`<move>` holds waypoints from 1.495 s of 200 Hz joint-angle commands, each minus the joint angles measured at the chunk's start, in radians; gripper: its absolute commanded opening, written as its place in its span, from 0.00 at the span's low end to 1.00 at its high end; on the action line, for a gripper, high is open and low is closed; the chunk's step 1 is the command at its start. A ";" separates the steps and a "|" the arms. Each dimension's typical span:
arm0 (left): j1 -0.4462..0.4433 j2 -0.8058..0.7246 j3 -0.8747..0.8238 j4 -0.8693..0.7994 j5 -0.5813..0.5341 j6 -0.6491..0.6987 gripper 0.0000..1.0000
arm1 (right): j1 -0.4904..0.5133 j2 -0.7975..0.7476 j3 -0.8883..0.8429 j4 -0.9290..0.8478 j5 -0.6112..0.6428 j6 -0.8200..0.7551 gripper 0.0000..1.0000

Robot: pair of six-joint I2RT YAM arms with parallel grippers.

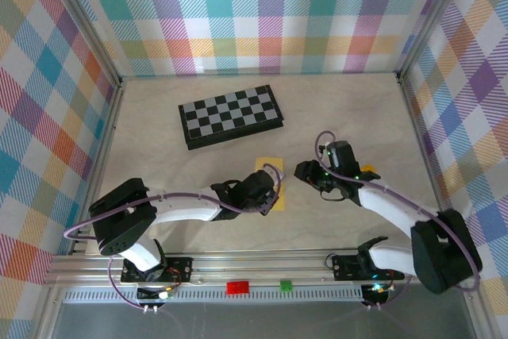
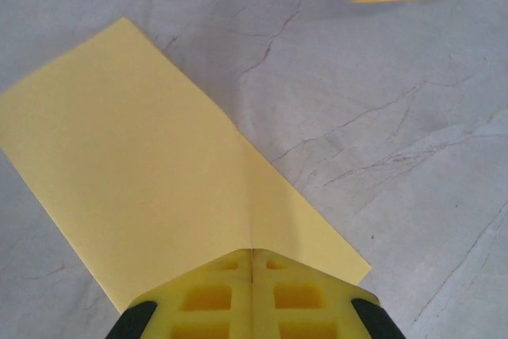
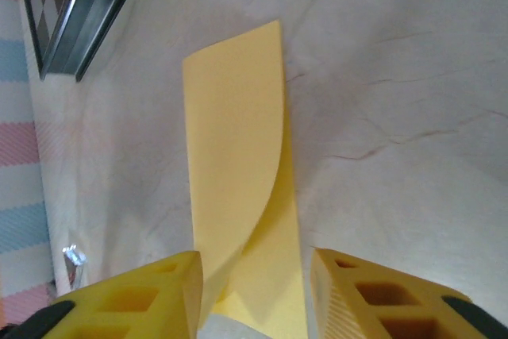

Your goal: Fold a paper plane with a square sheet of paper (pick it up from the middle)

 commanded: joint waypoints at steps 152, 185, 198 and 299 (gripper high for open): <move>0.107 0.046 -0.005 0.022 0.267 -0.136 0.15 | 0.040 -0.020 -0.144 0.146 -0.251 -0.030 0.29; 0.108 0.075 0.014 0.003 0.299 -0.128 0.19 | 0.058 0.037 -0.122 0.143 -0.230 -0.033 0.29; 0.108 0.079 0.016 0.000 0.306 -0.128 0.19 | 0.061 0.043 -0.116 0.143 -0.229 -0.037 0.29; 0.129 0.002 -0.023 0.033 0.271 -0.146 0.13 | 0.106 0.060 -0.112 0.137 -0.199 -0.037 0.25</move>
